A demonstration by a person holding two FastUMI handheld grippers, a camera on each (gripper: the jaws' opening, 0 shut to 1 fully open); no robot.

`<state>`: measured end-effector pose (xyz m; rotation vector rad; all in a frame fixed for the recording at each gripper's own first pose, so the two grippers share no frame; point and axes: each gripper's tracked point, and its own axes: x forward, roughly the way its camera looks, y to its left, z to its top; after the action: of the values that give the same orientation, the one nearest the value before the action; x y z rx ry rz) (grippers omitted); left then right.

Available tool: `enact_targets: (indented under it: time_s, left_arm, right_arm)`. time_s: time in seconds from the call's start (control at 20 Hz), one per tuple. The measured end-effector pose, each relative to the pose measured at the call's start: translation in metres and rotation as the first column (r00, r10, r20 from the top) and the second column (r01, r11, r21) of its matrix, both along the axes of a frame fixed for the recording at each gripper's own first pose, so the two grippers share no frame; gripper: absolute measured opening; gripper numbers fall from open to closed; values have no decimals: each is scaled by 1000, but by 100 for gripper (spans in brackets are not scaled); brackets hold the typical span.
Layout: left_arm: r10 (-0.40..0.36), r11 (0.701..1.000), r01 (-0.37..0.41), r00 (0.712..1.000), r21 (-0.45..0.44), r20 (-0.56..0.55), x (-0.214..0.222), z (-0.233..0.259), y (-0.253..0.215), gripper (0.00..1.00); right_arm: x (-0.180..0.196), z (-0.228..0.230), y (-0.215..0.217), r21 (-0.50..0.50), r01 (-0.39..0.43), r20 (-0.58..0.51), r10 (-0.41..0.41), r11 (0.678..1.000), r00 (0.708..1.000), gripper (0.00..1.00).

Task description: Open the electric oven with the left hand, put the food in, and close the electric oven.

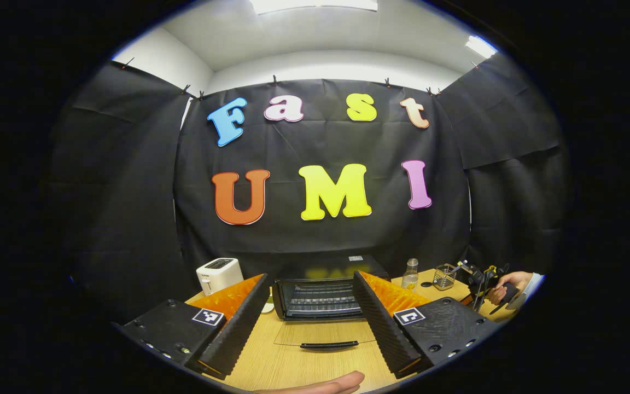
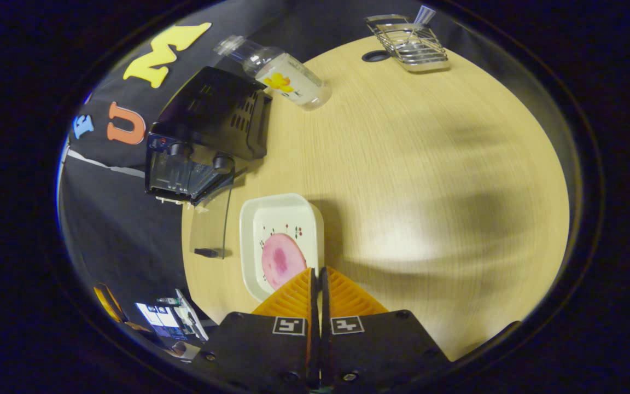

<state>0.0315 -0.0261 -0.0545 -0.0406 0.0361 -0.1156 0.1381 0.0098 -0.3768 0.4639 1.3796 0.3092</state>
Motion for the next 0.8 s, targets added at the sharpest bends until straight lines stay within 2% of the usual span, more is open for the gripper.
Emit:
enact_targets:
  time_s: [0.15,0.4,0.5,0.6,0.8]
  left_arm:
    - [-13,1000,13,1000,8,8,1,-1,0,96]
    - [22,1000,-23,1000,18,22,-2,-3,19,96]
    - [26,1000,-26,1000,3,16,-4,-4,27,96]
    - [30,1000,-30,999,-3,16,-5,-8,36,96]
    - [42,999,-42,999,13,18,-13,-13,51,96]
  right_arm:
    - [-5,26,10,2,-18,48,18,1000,999,1]
    - [-15,60,47,34,-71,87,67,997,994,1]
    - [-15,64,65,45,-80,95,76,996,993,4]
    - [-14,71,83,55,-90,106,84,994,991,1]
    - [-13,67,131,93,-116,62,110,989,992,1]
